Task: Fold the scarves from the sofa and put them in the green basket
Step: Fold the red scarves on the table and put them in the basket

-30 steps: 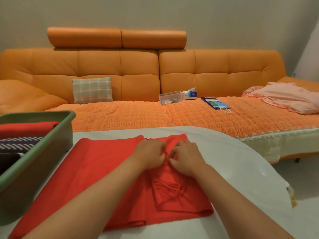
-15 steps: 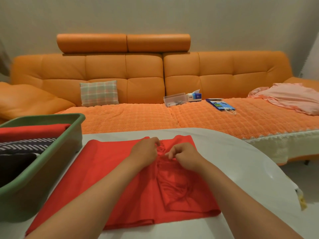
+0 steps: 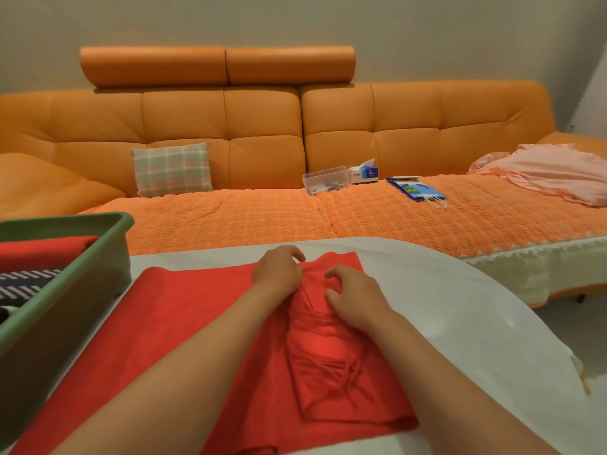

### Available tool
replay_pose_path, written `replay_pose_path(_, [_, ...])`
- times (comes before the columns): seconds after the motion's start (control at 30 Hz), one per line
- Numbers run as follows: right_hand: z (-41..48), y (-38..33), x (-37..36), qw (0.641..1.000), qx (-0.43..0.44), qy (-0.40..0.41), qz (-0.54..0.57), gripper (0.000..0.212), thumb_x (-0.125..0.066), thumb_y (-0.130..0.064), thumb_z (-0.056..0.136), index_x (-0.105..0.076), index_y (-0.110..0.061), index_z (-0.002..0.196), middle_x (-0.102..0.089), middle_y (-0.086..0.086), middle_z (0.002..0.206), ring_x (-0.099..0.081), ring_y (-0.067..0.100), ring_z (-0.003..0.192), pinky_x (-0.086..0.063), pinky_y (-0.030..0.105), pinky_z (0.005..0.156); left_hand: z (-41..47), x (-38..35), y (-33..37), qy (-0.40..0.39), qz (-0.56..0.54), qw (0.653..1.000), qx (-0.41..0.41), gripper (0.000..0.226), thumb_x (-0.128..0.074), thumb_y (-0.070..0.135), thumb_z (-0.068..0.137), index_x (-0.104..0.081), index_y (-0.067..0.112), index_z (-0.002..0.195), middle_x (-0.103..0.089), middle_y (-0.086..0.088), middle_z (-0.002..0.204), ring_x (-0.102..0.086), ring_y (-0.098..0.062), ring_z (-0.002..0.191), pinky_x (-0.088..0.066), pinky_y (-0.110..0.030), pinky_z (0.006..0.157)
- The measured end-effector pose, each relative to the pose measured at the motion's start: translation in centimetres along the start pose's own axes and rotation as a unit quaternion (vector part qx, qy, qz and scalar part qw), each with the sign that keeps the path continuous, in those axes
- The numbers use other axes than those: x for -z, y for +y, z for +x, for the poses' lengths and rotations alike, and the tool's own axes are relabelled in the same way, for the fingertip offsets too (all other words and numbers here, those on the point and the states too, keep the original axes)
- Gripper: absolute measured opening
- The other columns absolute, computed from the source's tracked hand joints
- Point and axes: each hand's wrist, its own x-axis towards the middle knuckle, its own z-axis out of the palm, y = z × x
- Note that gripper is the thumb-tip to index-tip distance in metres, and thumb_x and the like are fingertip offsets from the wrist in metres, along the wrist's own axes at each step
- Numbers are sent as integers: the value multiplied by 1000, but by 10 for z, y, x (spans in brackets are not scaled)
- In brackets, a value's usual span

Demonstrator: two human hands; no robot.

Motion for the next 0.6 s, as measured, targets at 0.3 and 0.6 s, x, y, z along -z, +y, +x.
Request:
replay_pose_path(0.3, [-1, -8, -1, 988, 58, -49, -133, 51, -50, -40, 97, -45, -28, 146, -40, 1, 155, -30, 20, 145, -19, 43, 120, -5, 1, -32, 1, 162, 985, -62, 27, -50, 26, 96, -65, 35, 116, -62, -2, 119, -58, -28, 113, -43, -36, 88])
replay_pose_path(0.6, [-20, -20, 16, 983, 86, -67, -150, 49, -48, -43, 97, -46, -31, 145, -38, 3, 155, -27, 21, 146, -20, 44, 117, -64, 26, -28, 1, 38, 928, -370, 39, -39, 8, 68, -67, 24, 89, -58, 1, 92, -55, -24, 87, -47, -39, 74])
